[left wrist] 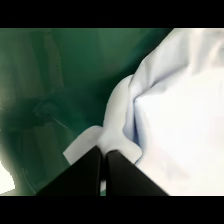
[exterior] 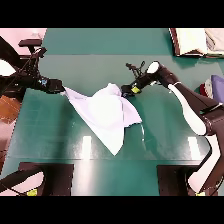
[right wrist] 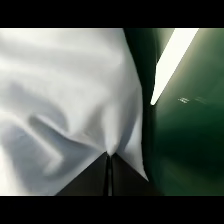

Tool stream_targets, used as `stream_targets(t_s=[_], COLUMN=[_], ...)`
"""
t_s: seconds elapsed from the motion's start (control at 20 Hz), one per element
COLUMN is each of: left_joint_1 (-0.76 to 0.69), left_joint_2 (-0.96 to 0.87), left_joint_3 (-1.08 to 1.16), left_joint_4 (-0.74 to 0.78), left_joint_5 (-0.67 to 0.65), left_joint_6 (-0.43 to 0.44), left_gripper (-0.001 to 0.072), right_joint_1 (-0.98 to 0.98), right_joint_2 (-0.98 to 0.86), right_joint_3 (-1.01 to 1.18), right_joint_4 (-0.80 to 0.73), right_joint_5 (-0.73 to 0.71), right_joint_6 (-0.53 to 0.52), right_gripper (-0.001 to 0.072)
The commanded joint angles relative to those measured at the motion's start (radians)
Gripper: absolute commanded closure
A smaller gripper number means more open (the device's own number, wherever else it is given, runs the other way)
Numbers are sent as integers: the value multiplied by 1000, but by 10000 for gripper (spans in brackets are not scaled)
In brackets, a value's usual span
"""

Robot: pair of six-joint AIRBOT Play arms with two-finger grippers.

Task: Fold the shirts.

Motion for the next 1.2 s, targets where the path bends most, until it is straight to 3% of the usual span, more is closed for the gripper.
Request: stream_targets(t_s=[0.0, 0.3, 0.8, 1.15], left_joint_1=[1, 1, 1, 1], left_joint_2=[1, 121, 347, 275], left_joint_3=[14, 276, 771, 768], left_joint_4=[-2, -2, -93, -95], left_joint_5=[-4, -11, 3, -38], left_joint_6=[3, 3, 3, -3], left_gripper=[683, 683, 684, 684], right_joint_1=[10, -38, -58, -36], right_joint_2=[-4, 267, 799, 827], right_joint_3=[89, 193, 207, 152], right_joint_4=[-45, -282, -296, -295], right_joint_5=[3, 7, 8, 40], right_joint_6=[-8, -2, 25, 166], right_gripper=[694, 695, 696, 696])
